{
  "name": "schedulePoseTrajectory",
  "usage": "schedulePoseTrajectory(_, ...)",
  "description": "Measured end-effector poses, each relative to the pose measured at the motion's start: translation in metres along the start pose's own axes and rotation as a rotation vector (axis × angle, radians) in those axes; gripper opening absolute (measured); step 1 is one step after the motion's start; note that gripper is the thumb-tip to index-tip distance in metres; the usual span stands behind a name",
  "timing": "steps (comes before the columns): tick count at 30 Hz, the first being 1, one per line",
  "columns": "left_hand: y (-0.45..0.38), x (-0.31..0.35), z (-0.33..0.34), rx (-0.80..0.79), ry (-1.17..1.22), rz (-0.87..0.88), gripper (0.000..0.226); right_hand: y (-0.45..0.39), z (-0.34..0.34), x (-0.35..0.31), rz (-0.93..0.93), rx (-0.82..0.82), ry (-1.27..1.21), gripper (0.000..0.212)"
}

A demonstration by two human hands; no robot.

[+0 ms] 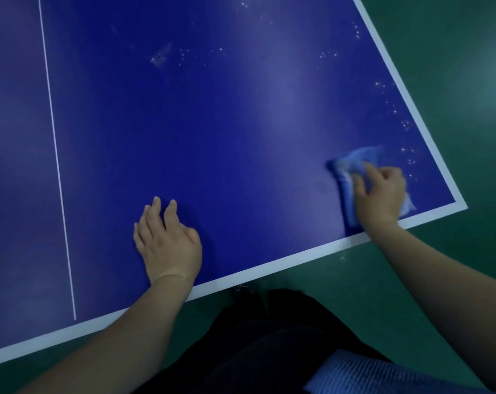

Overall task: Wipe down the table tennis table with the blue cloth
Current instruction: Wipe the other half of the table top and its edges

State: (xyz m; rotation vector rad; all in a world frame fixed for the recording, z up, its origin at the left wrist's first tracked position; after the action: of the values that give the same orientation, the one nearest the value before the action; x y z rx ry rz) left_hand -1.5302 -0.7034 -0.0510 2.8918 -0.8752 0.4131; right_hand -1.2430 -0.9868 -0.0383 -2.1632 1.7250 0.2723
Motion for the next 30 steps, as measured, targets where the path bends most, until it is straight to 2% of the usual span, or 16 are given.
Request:
schedulePoseTrajectory(2,0.0,0.001,0.0,0.004,0.002,-0.002,0.049,-0.007,-0.008,0.025,0.328,0.071,0.062,0.032)
schedulePoseTrajectory(4,0.0,0.001,-0.001,0.011,0.003,0.003,0.048,-0.002,-0.007,0.019,0.409,0.077,0.112,0.03)
schedulePoseTrajectory(6,0.001,0.002,-0.001,0.021,0.007,0.005,0.048,0.01,-0.001,-0.004,0.264,0.043,0.075,0.029)
schedulePoseTrajectory(9,0.001,0.003,0.0,0.019,0.003,0.004,0.047,0.029,0.006,-0.031,-0.285,-0.08,-0.045,0.029)
schedulePoseTrajectory(10,0.0,0.003,0.0,0.015,0.002,0.007,0.047,0.027,0.003,-0.027,-0.436,-0.105,-0.063,0.03)
schedulePoseTrajectory(11,-0.001,0.004,0.001,0.011,-0.001,0.005,0.047,0.017,-0.001,-0.016,-0.507,-0.109,-0.064,0.03)
schedulePoseTrajectory(13,0.0,0.009,0.002,0.012,-0.005,-0.011,0.049,-0.016,-0.008,0.023,-0.4,-0.064,-0.02,0.03)
schedulePoseTrajectory(16,0.006,0.035,0.001,0.045,-0.001,-0.036,0.052,-0.06,-0.021,0.082,0.003,0.013,-0.011,0.034)
schedulePoseTrajectory(18,0.015,0.073,0.007,0.052,0.035,-0.04,0.053,-0.06,-0.023,0.086,0.087,0.034,-0.002,0.034)
schedulePoseTrajectory(19,0.021,0.096,0.013,0.048,0.065,-0.026,0.053,-0.051,-0.021,0.077,0.015,0.026,-0.008,0.031)
schedulePoseTrajectory(23,0.038,0.191,0.043,0.004,0.177,0.038,0.049,-0.009,-0.017,0.046,-0.547,-0.144,-0.159,0.029)
schedulePoseTrajectory(25,0.039,0.223,0.057,-0.002,0.191,-0.032,0.047,-0.025,-0.022,0.056,-0.685,-0.224,-0.199,0.029)
schedulePoseTrajectory(27,0.039,0.237,0.068,0.027,0.133,-0.102,0.047,-0.061,-0.026,0.074,-0.749,-0.238,-0.177,0.028)
schedulePoseTrajectory(30,0.038,0.238,0.075,0.073,0.054,-0.128,0.05,-0.136,-0.027,0.102,-0.595,-0.163,-0.108,0.027)
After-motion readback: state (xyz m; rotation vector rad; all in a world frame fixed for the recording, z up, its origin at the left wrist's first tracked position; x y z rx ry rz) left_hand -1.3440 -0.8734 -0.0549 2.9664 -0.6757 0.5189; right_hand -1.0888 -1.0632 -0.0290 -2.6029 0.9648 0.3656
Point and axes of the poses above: each hand's wrist, its own y-axis away from the middle knuckle, its own z-axis out of the palm, x = y × z, the point moved 4 cm from there along -y, towards the middle knuckle, and after that the axes turned 1 degree about -z, right-handed, at the moved point
